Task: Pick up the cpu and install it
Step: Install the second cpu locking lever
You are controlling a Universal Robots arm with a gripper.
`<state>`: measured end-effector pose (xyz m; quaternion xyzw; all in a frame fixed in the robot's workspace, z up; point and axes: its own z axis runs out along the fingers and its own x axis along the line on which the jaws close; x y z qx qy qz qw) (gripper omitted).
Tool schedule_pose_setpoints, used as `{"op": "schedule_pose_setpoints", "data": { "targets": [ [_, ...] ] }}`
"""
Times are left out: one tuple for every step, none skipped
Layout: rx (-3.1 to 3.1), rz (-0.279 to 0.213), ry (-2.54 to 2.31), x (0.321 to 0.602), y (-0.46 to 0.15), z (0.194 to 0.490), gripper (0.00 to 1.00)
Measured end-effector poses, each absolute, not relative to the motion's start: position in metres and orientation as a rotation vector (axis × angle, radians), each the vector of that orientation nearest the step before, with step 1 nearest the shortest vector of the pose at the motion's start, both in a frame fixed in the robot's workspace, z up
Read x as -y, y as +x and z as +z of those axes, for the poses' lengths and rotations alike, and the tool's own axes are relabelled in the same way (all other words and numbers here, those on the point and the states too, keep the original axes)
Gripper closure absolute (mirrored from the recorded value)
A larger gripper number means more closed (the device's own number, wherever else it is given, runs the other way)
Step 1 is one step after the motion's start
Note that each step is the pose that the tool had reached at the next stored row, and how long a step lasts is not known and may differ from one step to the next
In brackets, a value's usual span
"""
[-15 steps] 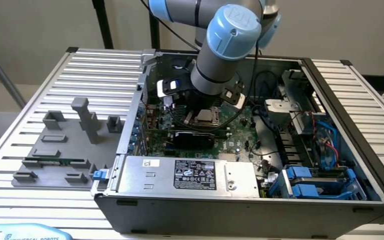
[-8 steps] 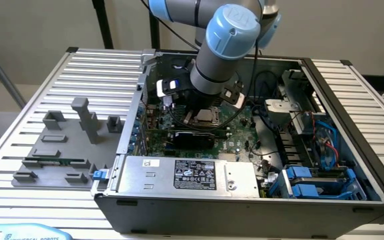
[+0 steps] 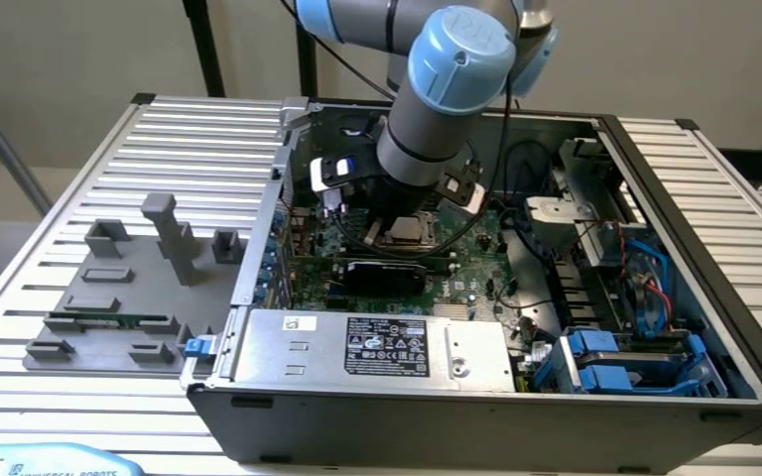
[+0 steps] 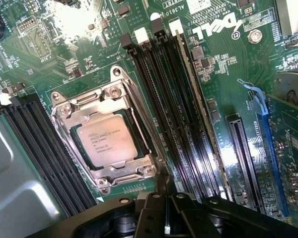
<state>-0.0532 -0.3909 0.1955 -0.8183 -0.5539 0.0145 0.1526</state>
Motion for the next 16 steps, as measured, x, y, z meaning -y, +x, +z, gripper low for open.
{"op": "schedule_pose_setpoints", "data": {
  "targets": [
    [1.590,0.042,-2.348,0.391,-0.053,0.197,0.89],
    [1.590,0.043,-2.348,0.391,-0.053,0.199,0.89],
    [1.590,0.043,-2.349,0.391,-0.053,0.202,0.89],
    [1.590,0.043,-2.349,0.391,-0.053,0.205,0.89],
    [1.591,0.044,-2.349,0.391,-0.053,0.208,0.89],
    [1.591,0.044,-2.349,0.390,-0.053,0.210,0.89],
    [1.591,0.043,-2.349,0.390,-0.053,0.212,0.89],
    [1.591,0.043,-2.348,0.390,-0.053,0.212,0.89],
    [1.591,0.043,-2.348,0.390,-0.053,0.213,0.89],
    [1.591,0.043,-2.348,0.390,-0.053,0.213,0.89],
    [1.591,0.043,-2.348,0.390,-0.053,0.213,0.89],
    [1.591,0.043,-2.348,0.390,-0.053,0.213,0.89],
    [1.591,0.043,-2.348,0.390,-0.053,0.213,0.89],
    [1.591,0.043,-2.348,0.390,-0.053,0.213,0.89],
    [1.591,0.043,-2.348,0.390,-0.053,0.213,0.89],
    [1.591,0.043,-2.348,0.390,-0.053,0.213,0.89]
  ]
}}
